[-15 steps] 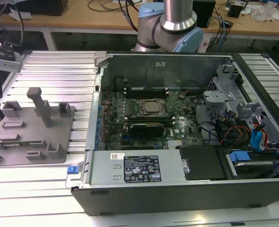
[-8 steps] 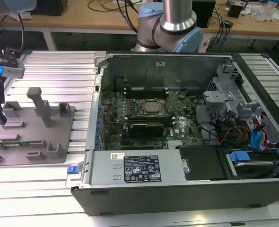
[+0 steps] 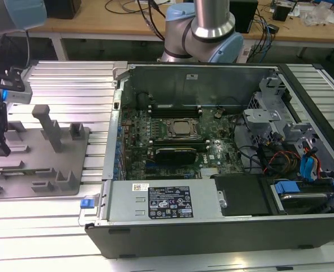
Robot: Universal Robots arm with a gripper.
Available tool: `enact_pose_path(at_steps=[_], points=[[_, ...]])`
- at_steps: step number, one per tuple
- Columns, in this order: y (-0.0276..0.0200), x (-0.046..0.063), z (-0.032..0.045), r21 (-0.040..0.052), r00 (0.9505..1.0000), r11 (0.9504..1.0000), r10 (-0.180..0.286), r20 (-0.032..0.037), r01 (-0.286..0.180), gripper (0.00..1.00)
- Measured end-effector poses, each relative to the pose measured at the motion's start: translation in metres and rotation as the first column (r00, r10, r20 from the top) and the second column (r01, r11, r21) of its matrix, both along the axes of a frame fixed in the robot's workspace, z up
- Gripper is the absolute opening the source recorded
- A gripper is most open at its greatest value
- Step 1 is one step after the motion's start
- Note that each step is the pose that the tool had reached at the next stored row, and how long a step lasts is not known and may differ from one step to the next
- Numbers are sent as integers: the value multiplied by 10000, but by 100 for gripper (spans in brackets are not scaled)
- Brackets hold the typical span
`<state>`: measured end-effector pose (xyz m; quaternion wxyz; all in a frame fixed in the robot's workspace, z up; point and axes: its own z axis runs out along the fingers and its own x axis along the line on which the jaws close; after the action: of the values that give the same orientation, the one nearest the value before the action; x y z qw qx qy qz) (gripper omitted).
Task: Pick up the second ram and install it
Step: 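Pick up the second ram and move it above second insertion slot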
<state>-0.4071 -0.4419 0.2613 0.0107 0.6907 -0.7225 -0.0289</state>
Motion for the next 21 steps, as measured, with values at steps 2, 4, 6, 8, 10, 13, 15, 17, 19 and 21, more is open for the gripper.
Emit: enact_pose_path(at_steps=[2, 4, 6, 8, 10, 13, 15, 17, 19, 21], points=[[-2, 0, -37, 1, 10000, 10000, -50, -1, 50, 8], [-3, 0, -79, 1, 10000, 10000, -51, -1, 51, 8], [-4, -2, -120, 1, 10000, 10000, -48, -2, 48, 8], [-13, -7, -166, 0, 10000, 10000, -45, -3, 45, 8], [-40, -7, -208, 3, 10000, 10000, -21, 0, 21, 8], [-54, -10, -254, 1, 10000, 10000, 31, -2, -31, 8], [-62, -11, -277, 1, 10000, 10000, 66, -3, -66, 8], [-66, -13, -314, 2, 9999, 9999, 109, -1, -109, 8], [-67, -14, -334, 4, 9999, 9999, 153, -1, -153, 8], [-67, -20, -344, 27, 9995, 9995, 318, 1, -318, 8]])
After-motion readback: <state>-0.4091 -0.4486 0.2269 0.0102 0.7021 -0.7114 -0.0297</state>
